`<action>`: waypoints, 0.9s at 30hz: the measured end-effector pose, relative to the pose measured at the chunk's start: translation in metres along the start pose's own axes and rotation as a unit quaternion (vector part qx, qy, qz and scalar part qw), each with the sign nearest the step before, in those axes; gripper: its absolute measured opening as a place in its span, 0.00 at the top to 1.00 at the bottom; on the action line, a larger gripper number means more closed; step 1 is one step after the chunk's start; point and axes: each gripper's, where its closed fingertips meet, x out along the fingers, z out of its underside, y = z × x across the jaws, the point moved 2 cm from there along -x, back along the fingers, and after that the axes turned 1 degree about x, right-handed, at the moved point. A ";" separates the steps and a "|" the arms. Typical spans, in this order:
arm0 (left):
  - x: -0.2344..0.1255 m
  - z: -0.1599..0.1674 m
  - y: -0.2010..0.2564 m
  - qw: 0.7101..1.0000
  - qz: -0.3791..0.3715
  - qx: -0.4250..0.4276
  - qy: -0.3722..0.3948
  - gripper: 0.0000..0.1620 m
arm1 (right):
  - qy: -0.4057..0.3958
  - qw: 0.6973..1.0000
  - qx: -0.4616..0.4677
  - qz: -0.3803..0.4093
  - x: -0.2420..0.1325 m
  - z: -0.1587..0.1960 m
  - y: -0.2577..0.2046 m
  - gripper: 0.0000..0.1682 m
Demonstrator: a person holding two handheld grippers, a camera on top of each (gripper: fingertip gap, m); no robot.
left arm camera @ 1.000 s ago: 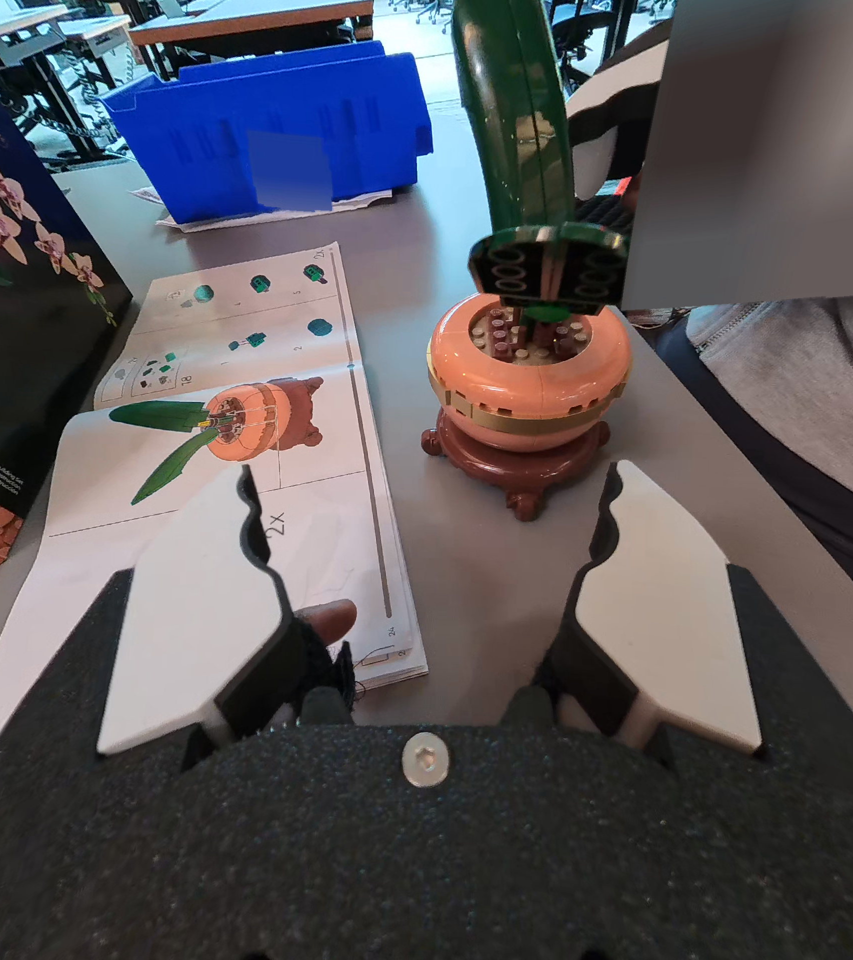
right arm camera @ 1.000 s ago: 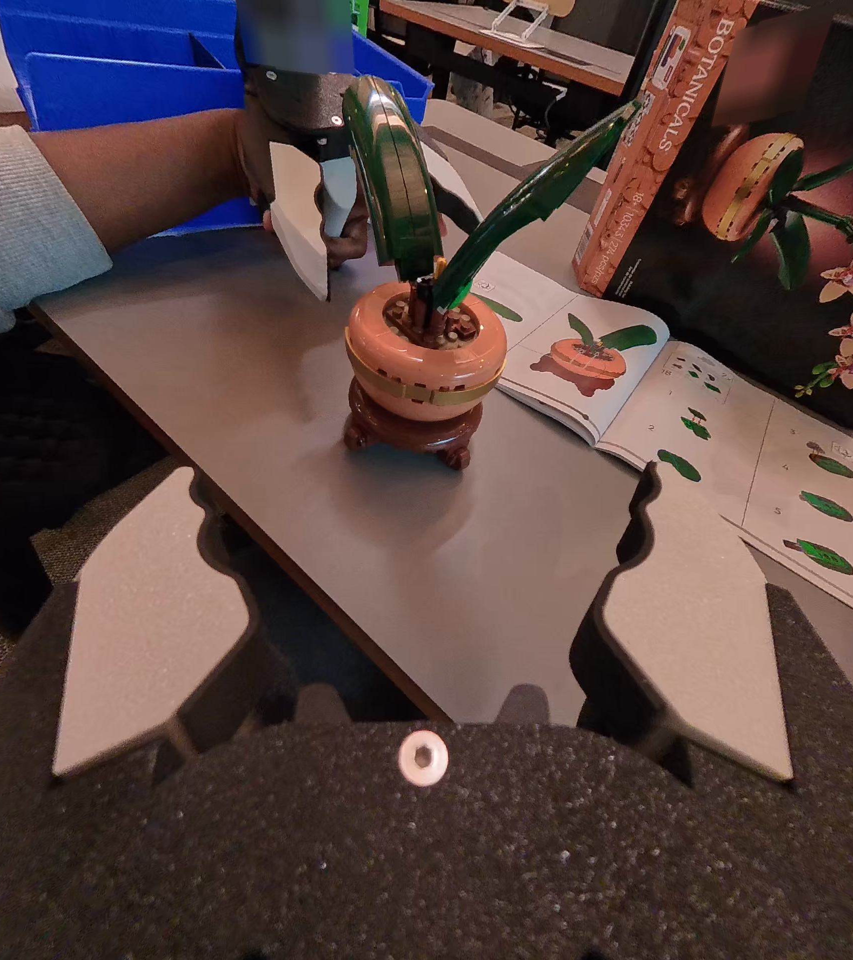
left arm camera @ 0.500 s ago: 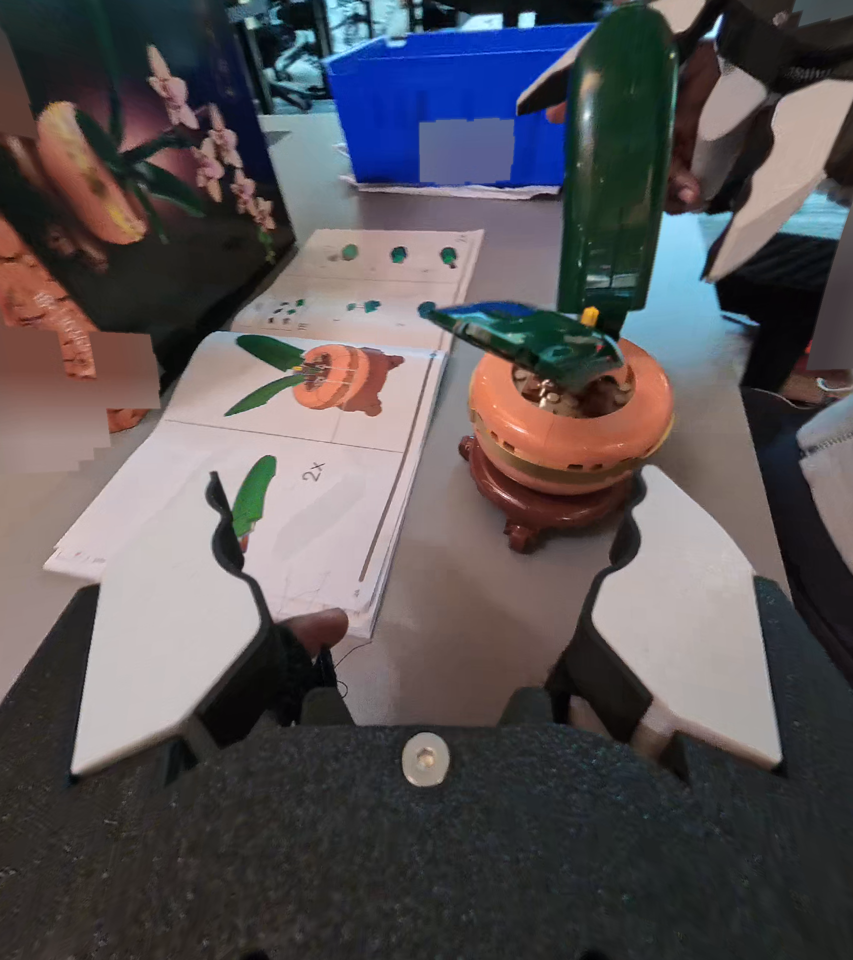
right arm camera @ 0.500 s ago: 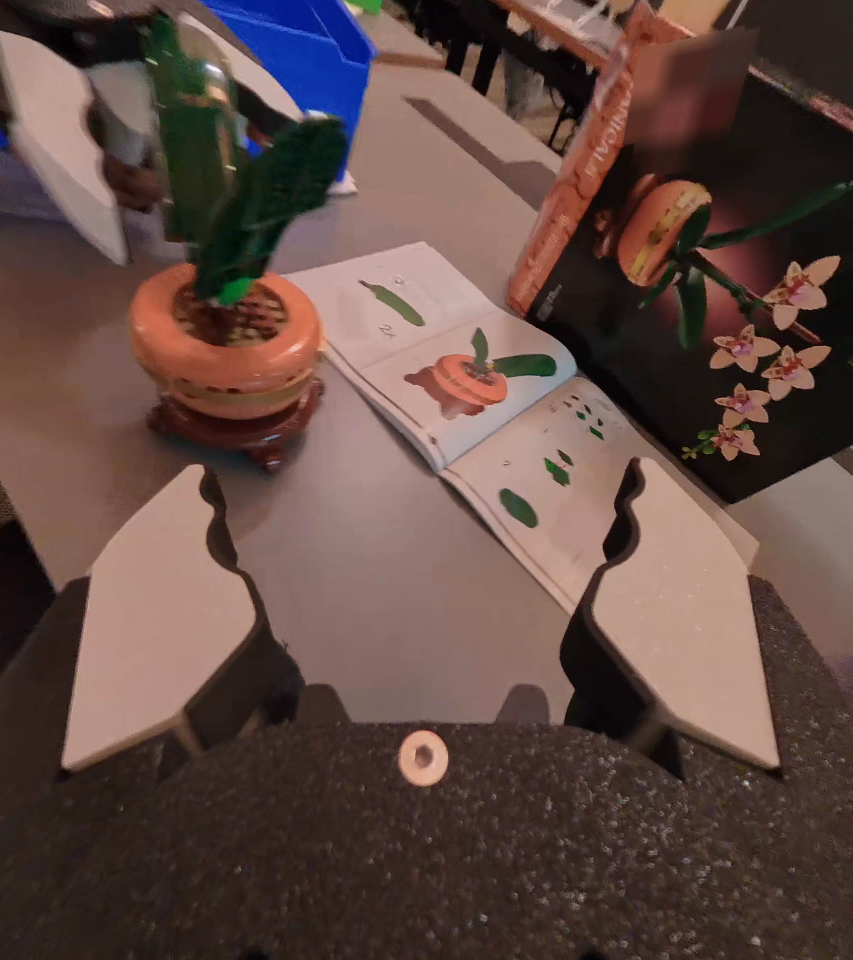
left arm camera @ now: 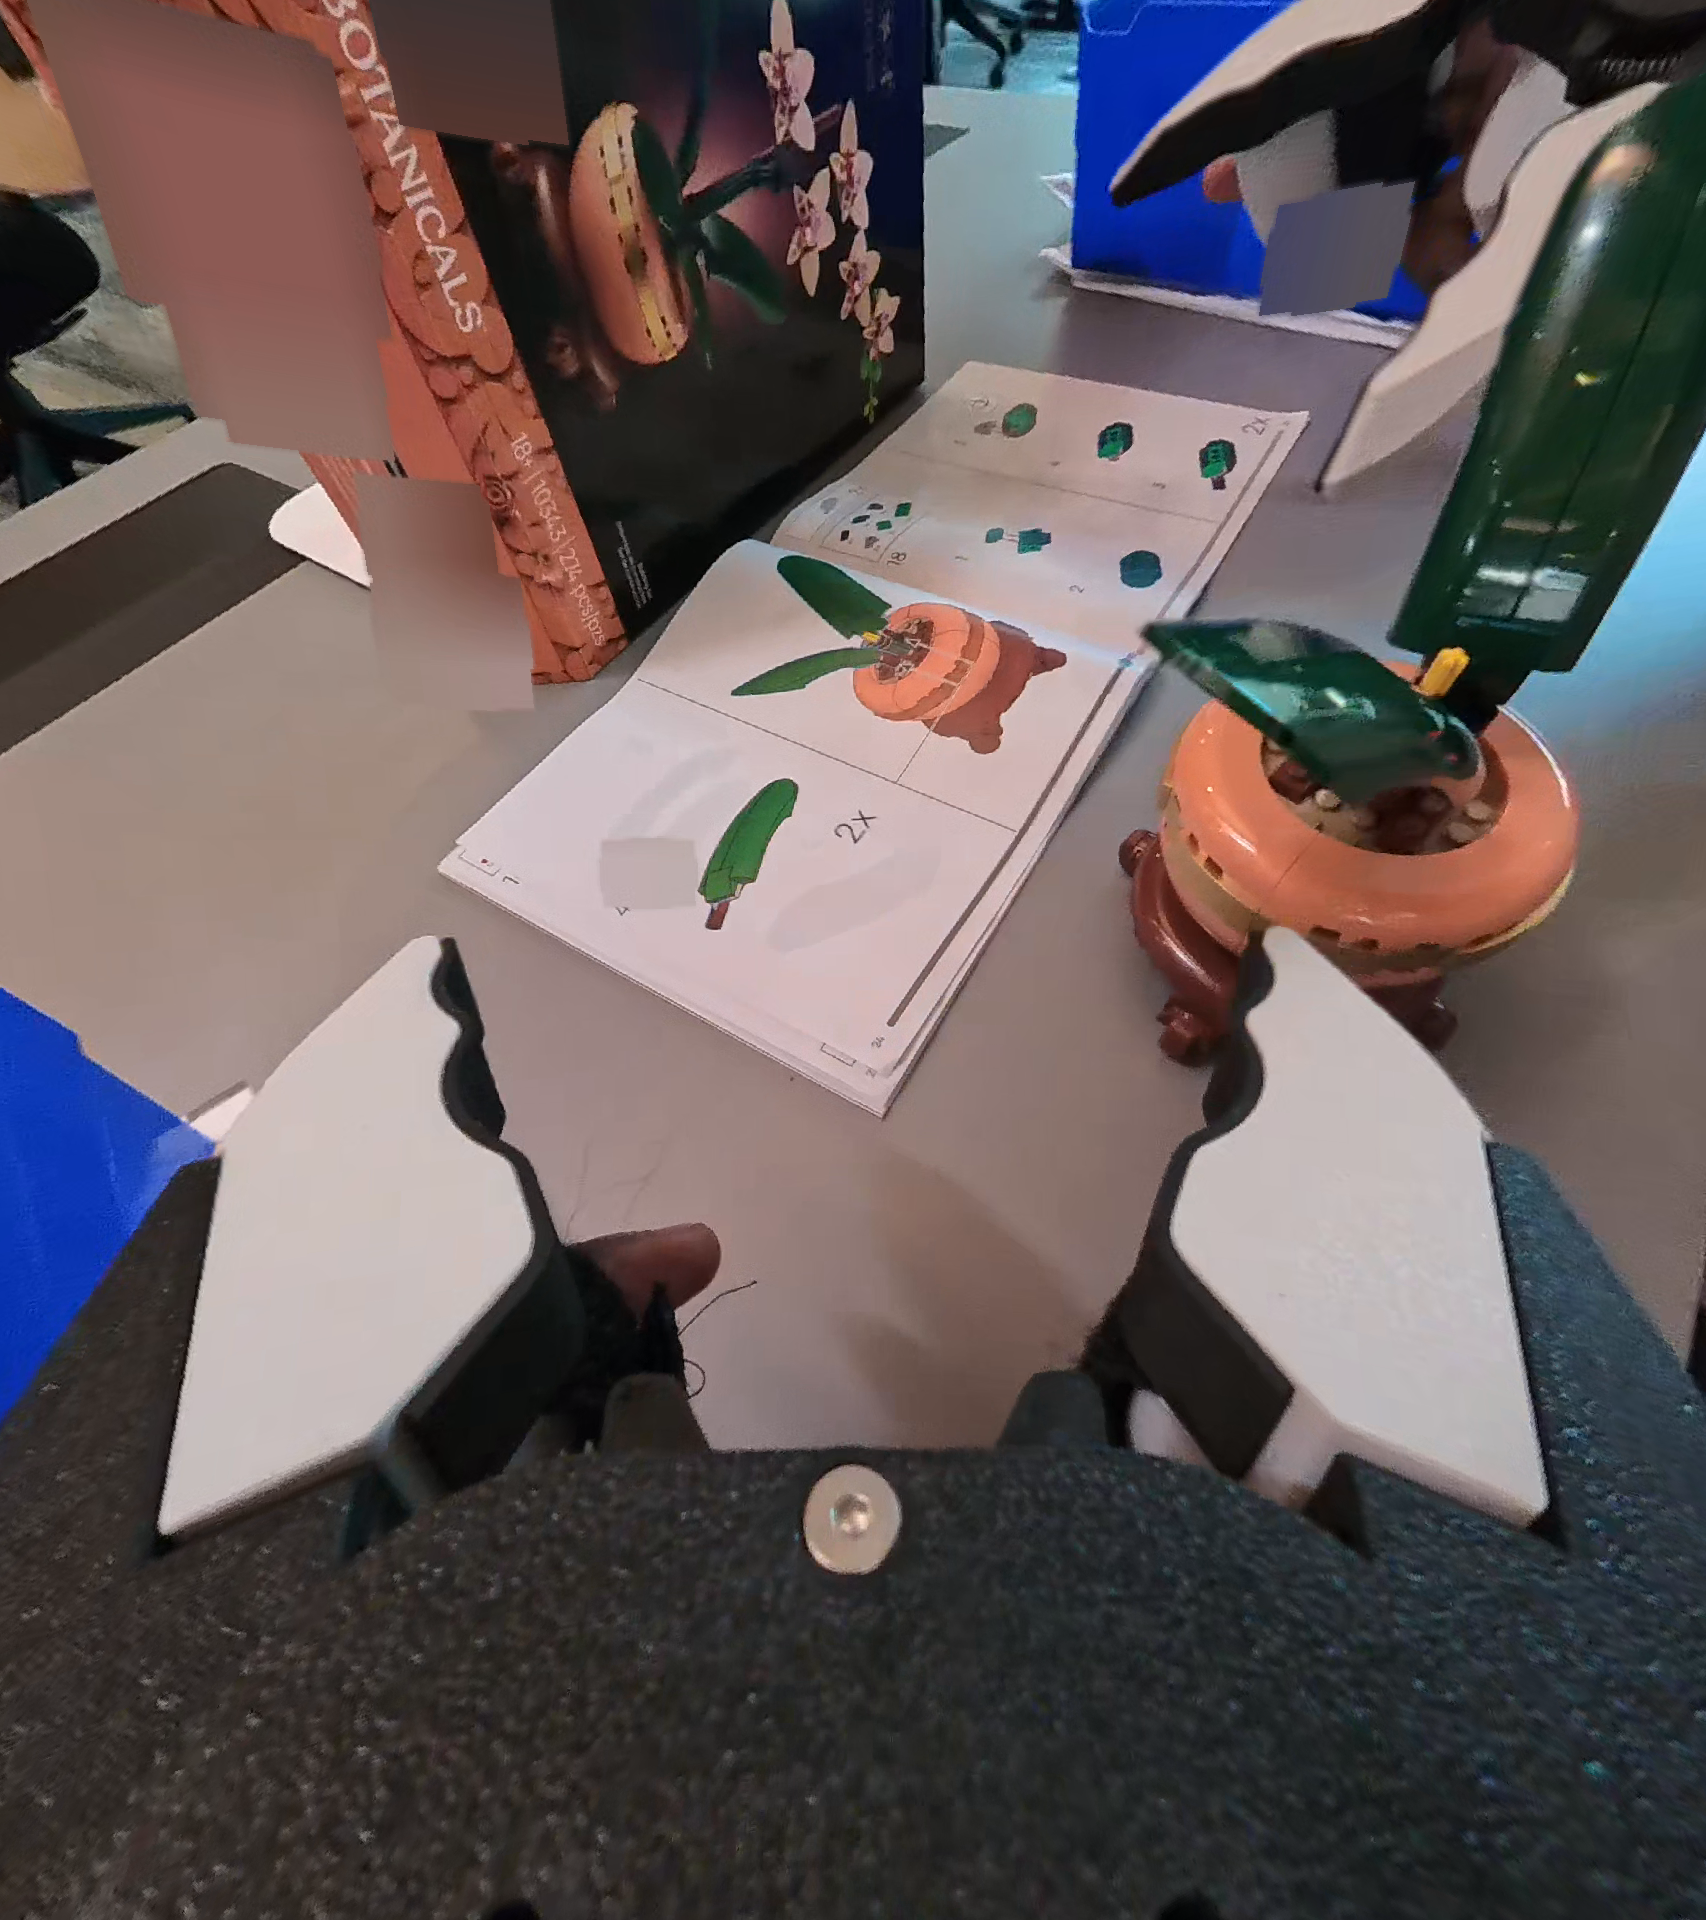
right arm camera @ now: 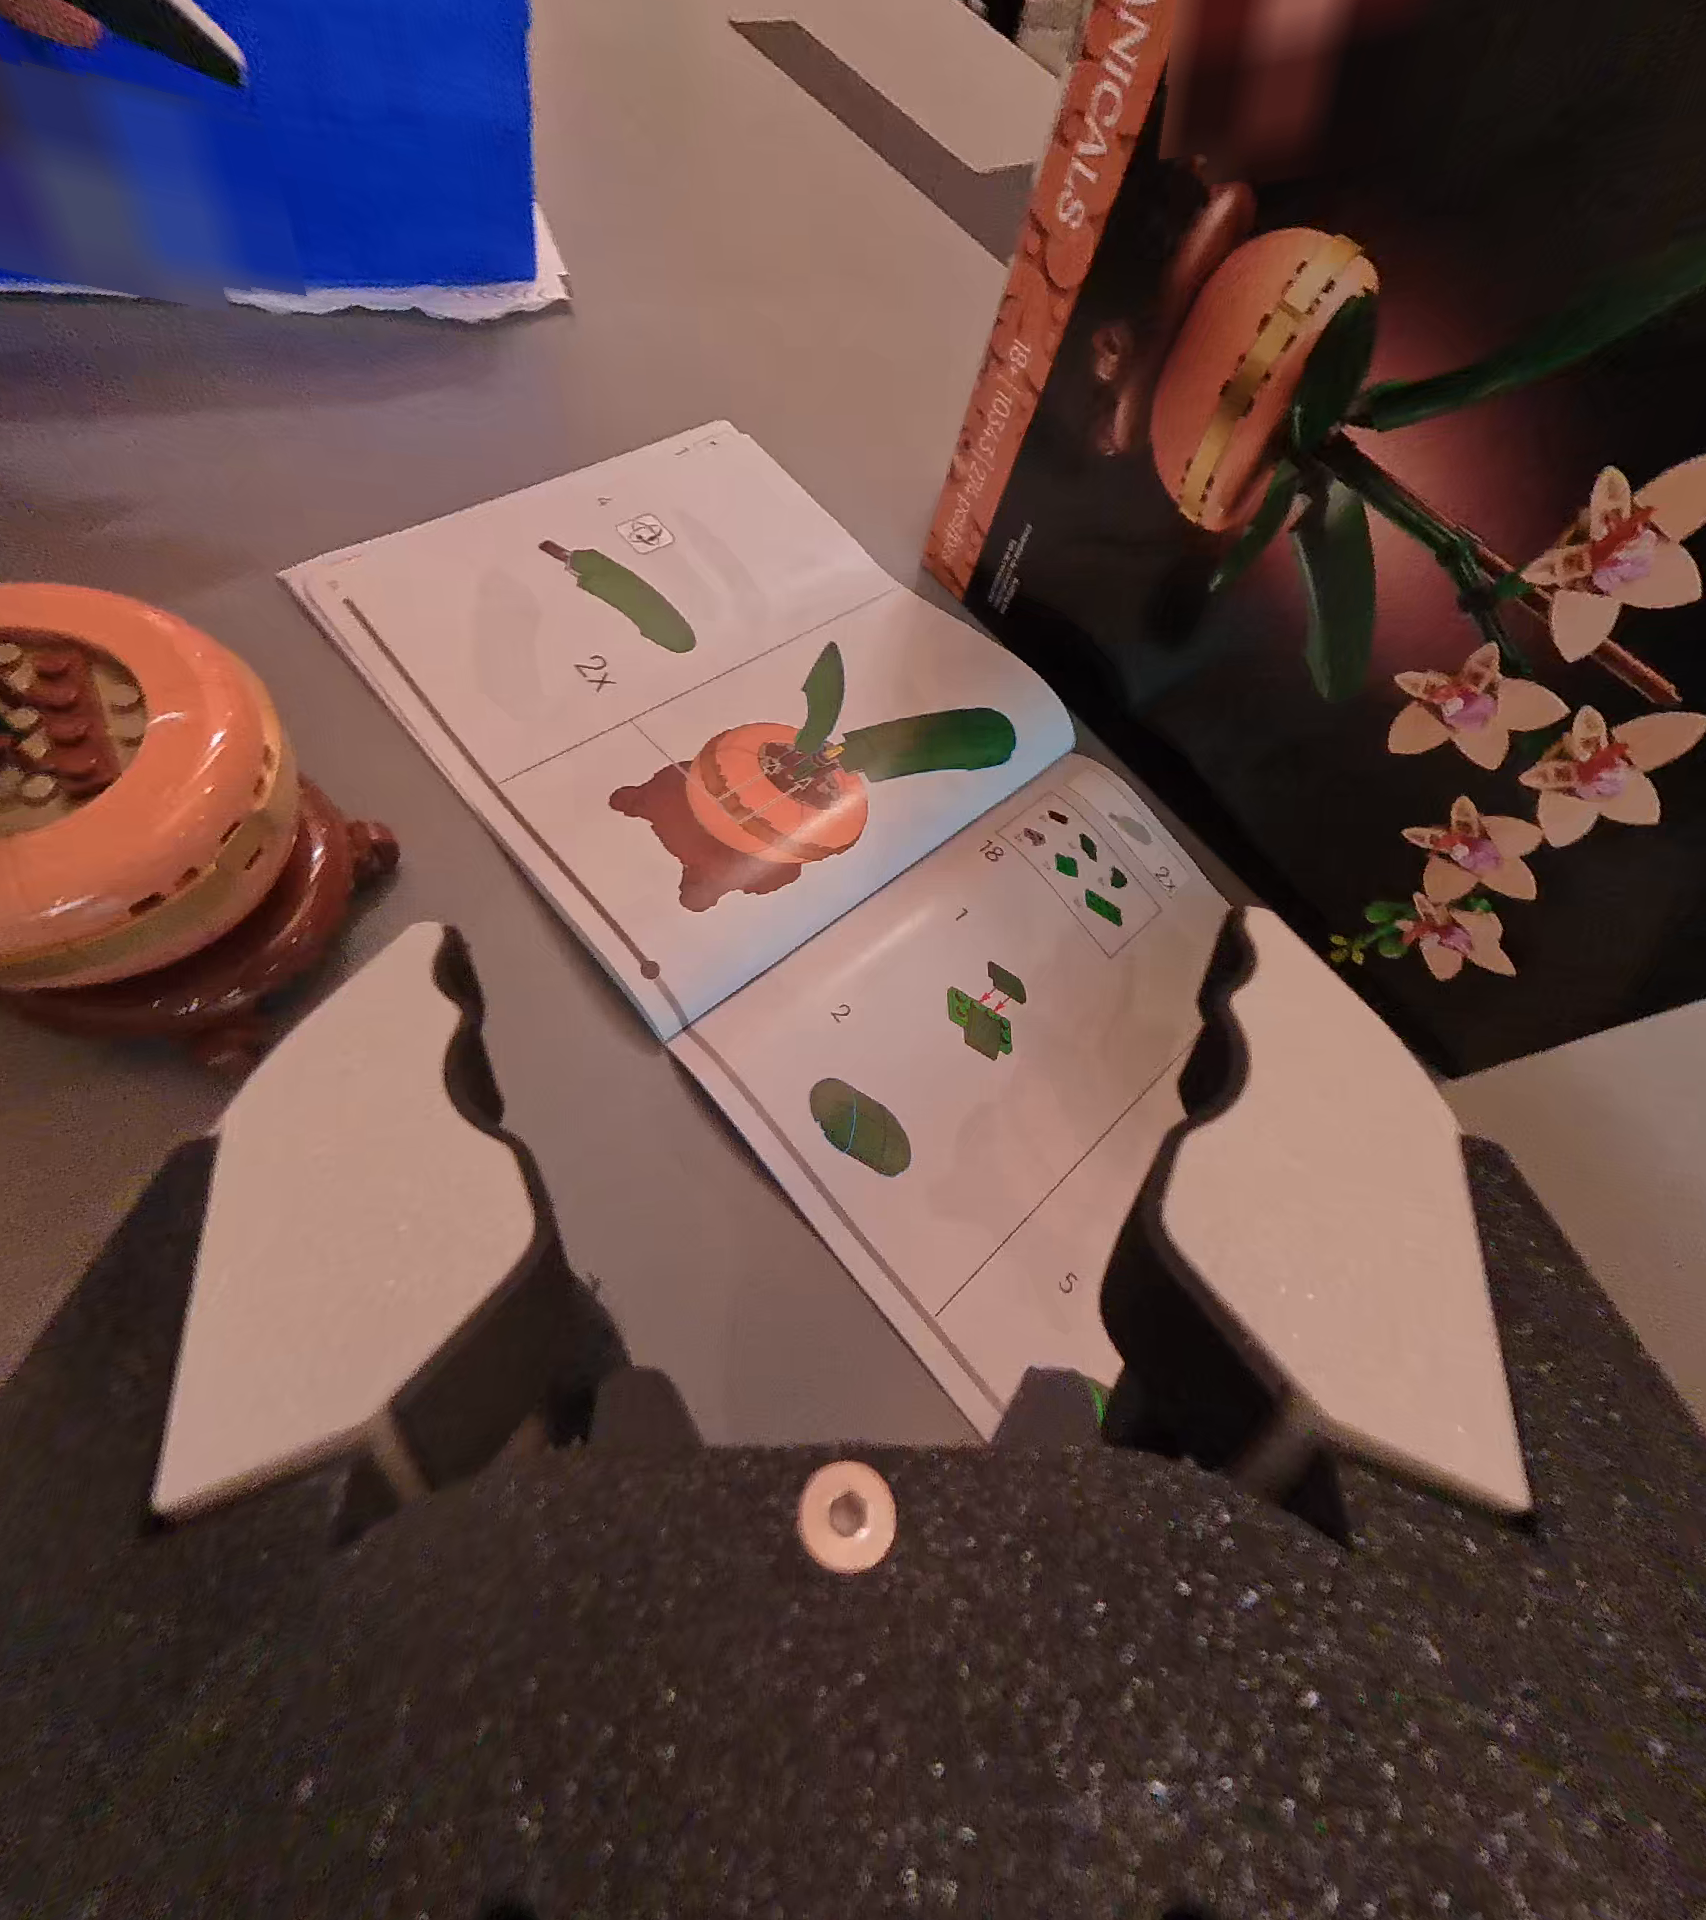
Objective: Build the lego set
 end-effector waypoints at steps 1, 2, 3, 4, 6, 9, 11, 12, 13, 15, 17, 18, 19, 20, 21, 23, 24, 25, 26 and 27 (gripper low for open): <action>0.000 0.002 0.004 1.000 0.007 0.001 0.002 0.19 | 0.007 1.000 -0.011 -0.019 -0.002 0.000 -0.001 0.27; -0.001 0.006 0.009 1.000 0.015 -0.001 0.001 0.21 | 0.020 0.998 -0.025 -0.052 -0.005 0.002 -0.008 0.30; -0.002 0.011 0.015 1.000 0.022 -0.008 -0.005 0.21 | 0.039 0.994 -0.039 -0.091 -0.010 0.004 -0.019 0.33; -0.003 0.016 0.023 0.999 0.028 -0.019 -0.014 0.22 | 0.064 0.987 -0.057 -0.135 -0.017 0.006 -0.032 0.37; -0.003 0.024 0.042 0.998 0.042 -0.043 -0.029 0.25 | 0.137 0.967 -0.077 -0.200 -0.028 0.006 -0.060 0.50; 0.010 0.029 0.080 0.995 0.077 -0.059 -0.038 0.27 | 0.217 0.937 -0.079 -0.261 -0.028 -0.002 -0.100 0.51; 0.023 0.032 0.096 0.994 0.086 -0.051 -0.052 0.28 | 0.169 0.938 -0.064 -0.295 -0.011 0.003 -0.117 0.45; 0.028 0.032 0.101 0.993 0.091 -0.045 -0.053 0.29 | 0.144 0.939 -0.056 -0.306 -0.002 0.005 -0.121 0.41; 0.034 0.032 0.104 0.993 0.093 -0.044 -0.054 0.30 | 0.129 0.939 -0.047 -0.314 0.005 0.005 -0.123 0.40; 0.042 0.034 0.105 0.992 0.095 -0.042 -0.068 0.31 | 0.119 0.933 -0.040 -0.338 0.013 0.003 -0.130 0.40; 0.044 0.027 0.108 0.993 0.098 -0.033 -0.048 0.38 | 0.114 0.929 -0.061 -0.346 0.018 0.002 -0.138 0.44; 0.045 0.023 0.110 0.994 0.102 -0.029 -0.036 0.43 | 0.111 0.931 -0.076 -0.340 0.020 0.002 -0.139 0.47; 0.045 0.020 0.111 0.994 0.106 -0.027 -0.029 0.48 | 0.111 0.937 -0.088 -0.319 0.025 0.002 -0.137 0.53; 0.045 0.021 0.109 0.994 0.099 -0.025 -0.031 0.51 | 0.113 0.937 -0.097 -0.316 0.026 0.001 -0.137 0.53; 0.044 0.021 0.108 0.994 0.098 -0.026 -0.030 0.51 | 0.108 0.937 -0.093 -0.320 0.028 0.000 -0.137 0.53; 0.041 0.022 0.105 0.994 0.097 -0.036 -0.026 0.51 | 0.100 0.936 -0.092 -0.324 0.031 -0.004 -0.139 0.53; 0.039 0.023 0.103 0.994 0.095 -0.039 -0.028 0.51 | 0.094 0.936 -0.097 -0.326 0.033 -0.005 -0.140 0.53; 0.038 0.024 0.101 0.995 0.091 -0.036 -0.034 0.51 | 0.085 0.936 -0.107 -0.326 0.036 -0.007 -0.141 0.53; 0.036 0.025 0.096 0.995 0.085 -0.029 -0.043 0.51 | 0.077 0.936 -0.118 -0.323 0.040 -0.011 -0.141 0.54; 0.035 0.024 0.091 0.996 0.076 -0.019 -0.051 0.51 | 0.071 0.936 -0.131 -0.319 0.044 -0.015 -0.140 0.54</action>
